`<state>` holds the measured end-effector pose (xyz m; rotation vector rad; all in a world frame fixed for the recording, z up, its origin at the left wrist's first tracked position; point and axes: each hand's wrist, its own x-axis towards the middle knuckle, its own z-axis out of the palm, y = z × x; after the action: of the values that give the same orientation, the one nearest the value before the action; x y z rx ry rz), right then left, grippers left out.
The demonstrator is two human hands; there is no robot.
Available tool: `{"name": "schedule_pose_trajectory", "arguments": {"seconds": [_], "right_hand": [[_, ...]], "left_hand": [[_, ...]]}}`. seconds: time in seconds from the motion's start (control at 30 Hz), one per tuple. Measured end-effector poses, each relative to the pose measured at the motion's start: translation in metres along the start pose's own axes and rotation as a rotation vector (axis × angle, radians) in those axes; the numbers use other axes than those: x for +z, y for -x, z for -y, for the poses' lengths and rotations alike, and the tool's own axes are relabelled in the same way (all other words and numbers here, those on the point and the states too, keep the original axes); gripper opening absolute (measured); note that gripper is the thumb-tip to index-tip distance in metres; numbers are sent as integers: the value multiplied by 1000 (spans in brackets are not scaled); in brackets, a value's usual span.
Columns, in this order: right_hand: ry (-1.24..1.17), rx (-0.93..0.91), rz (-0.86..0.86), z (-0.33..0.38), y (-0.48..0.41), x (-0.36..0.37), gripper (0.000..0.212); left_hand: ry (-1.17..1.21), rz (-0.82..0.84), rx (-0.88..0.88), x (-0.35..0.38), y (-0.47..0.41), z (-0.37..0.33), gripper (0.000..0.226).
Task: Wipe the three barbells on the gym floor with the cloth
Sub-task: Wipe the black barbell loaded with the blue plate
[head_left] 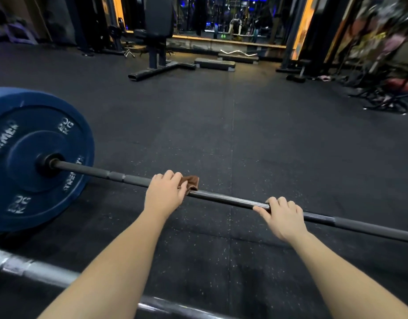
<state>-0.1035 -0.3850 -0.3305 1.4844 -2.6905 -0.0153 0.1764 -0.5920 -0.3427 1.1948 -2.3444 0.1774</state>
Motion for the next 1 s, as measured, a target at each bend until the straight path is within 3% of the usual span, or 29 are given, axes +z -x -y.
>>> {"name": "schedule_pose_trajectory", "arguments": {"seconds": [0.07,0.17,0.27,0.43,0.73,0.9,1.0], "right_hand": [[29,-3,35,1,0,-1,92],[33,3,110,2,-3,-4,71],[46,16,139,2,-5,-7,60],[38,19,165,3,-4,-12,59],[3,30,192,5,-2,-18,58],[-81,79,246,8,-3,-23,59],[-123,172,338,16,-6,-33,79]], "left_hand": [[-26,-25,10,0,6,-22,37],[36,32,171,1,13,-72,40],[94,103,158,-2,10,-109,35],[18,219,245,-16,-2,-82,36],[7,175,49,-23,-8,37,32],[-11,120,-160,-12,-6,26,29],[-12,139,-192,-8,-8,16,34]]}}
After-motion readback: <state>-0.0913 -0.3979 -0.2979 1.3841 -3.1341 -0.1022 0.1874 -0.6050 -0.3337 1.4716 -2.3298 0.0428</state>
